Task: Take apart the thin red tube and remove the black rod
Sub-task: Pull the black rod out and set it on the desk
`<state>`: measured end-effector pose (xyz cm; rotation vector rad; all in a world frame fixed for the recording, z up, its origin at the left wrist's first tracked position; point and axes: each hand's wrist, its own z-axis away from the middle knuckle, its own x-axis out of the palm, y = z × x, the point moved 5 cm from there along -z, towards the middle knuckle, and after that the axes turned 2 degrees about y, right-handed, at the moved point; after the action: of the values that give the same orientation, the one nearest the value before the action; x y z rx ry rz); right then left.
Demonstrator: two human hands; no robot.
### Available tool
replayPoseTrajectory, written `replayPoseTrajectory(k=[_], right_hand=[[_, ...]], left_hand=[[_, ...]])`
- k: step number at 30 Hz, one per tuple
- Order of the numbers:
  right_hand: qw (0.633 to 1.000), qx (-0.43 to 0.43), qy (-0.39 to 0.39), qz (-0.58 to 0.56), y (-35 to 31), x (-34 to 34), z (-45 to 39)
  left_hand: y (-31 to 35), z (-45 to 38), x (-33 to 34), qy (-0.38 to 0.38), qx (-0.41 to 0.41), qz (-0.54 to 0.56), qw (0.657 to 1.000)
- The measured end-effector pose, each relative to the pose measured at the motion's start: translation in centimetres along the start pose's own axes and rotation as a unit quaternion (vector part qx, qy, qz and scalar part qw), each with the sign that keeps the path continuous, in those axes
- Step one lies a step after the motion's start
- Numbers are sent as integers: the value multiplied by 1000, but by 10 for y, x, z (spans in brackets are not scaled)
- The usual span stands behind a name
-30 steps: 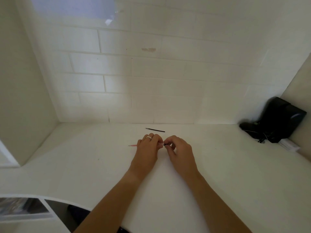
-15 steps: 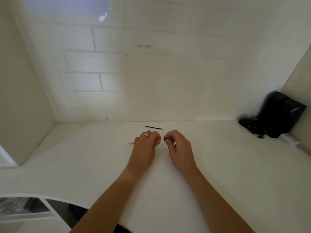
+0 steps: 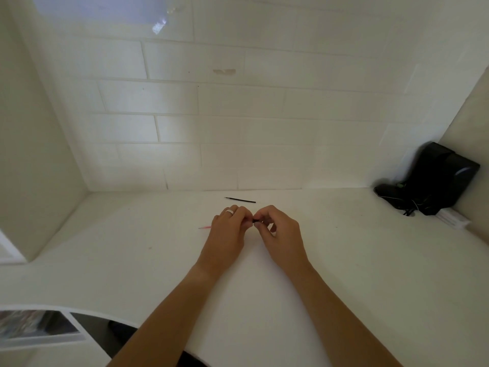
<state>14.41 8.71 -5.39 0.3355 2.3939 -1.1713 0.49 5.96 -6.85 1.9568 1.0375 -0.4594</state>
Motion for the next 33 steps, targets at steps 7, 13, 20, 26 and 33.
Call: replayPoseTrajectory(k=[7,13,20,26,33], right_hand=[[999,34,-7,-28,5,2,0],[999,18,-19,-27,2,3,0],[1000,0,-20,-16,3,1,0],[997,-39,-46,39,4,6,-1],[996,-27,-48,69,3,6,1]], left_hand=[[3,0,-3,6,-2,35,999],[4,0,-8,24,-21,56,998],[7,0,-12,28,-9,56,998],[9,2,-14,27,-6,73,997],[15,4,-19,37,19,93,995]])
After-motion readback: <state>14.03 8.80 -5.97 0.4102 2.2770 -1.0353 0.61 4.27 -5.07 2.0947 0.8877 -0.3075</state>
